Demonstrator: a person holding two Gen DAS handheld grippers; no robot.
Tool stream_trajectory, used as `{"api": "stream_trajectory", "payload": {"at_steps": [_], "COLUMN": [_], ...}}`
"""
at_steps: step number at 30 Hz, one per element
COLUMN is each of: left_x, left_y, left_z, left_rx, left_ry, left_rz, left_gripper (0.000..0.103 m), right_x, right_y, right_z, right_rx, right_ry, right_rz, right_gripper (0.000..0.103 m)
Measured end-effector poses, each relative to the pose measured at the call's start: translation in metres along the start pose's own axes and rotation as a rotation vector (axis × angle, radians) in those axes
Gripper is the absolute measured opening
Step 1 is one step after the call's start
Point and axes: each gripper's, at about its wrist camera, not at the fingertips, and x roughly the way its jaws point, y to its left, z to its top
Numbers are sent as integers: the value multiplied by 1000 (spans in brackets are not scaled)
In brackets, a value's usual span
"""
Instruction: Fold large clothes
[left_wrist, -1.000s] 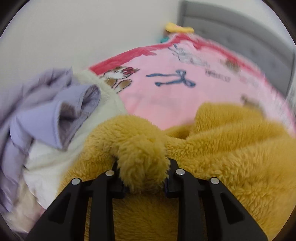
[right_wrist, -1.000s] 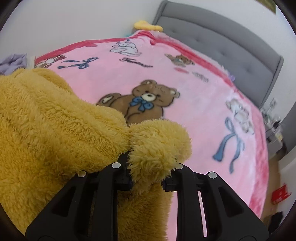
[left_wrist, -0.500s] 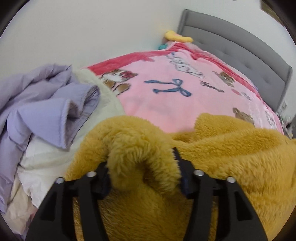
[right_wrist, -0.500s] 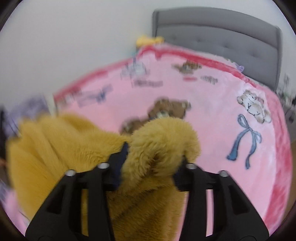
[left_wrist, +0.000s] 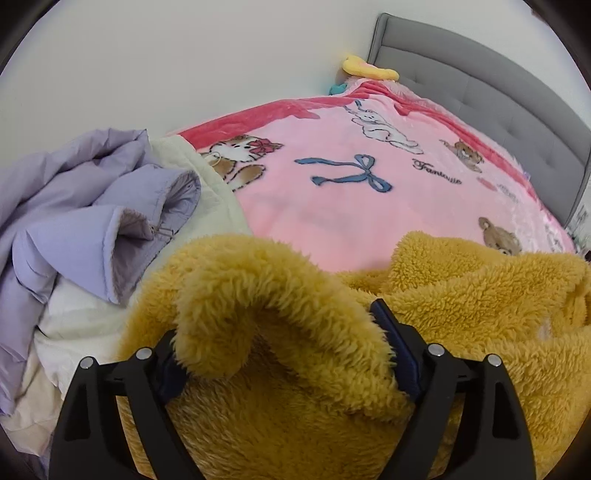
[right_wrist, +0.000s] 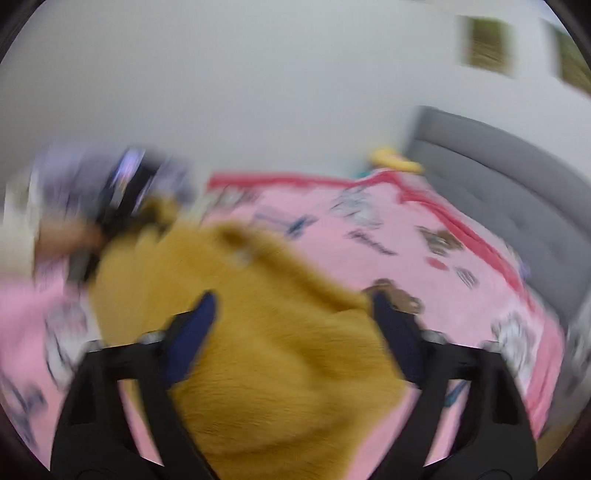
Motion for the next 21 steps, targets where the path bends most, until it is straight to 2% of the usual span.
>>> {"api": "stream_trajectory", "payload": {"at_steps": [1,3,5,7,8,9,11,15,18,21], "left_x": [-2,-14,-33,-59,-80,-91,-125,-164,-171,-161], "left_y": [1,8,18,31,40,45,53,39,24,-2], "left_z": [0,0,2,3,1,0,-8,-27,-44,-65], "left_rx": [2,-7,-28,-47,-54,-54,-5,125,161,217], "left_ry": [-3,-35,-90,-185,-263,-303,-406,-433,-387,-325], "left_rz": [-12,-62,-114,-183,-217,-231,-297,-323,-344,-324], "left_gripper": [89,92,94,97,98,98,98,98,98,98], "right_x": [16,48,78,94,99,102,104,109,112,110], "right_y": [15,32,38,31,25,19,11,11,14,14], "right_z": [1,2,-3,-6,-6,-6,-7,-11,-8,-9], "right_rx": [-69,-128,-155,-110,-81,-61,-31,-28,-23,-9], "right_ry": [42,134,214,253,259,260,269,285,289,294], "right_rz": [4,21,-28,-38,-44,-50,-37,-23,-29,-31], "right_gripper": [58,56,57,63,67,68,69,70,70,71]}}
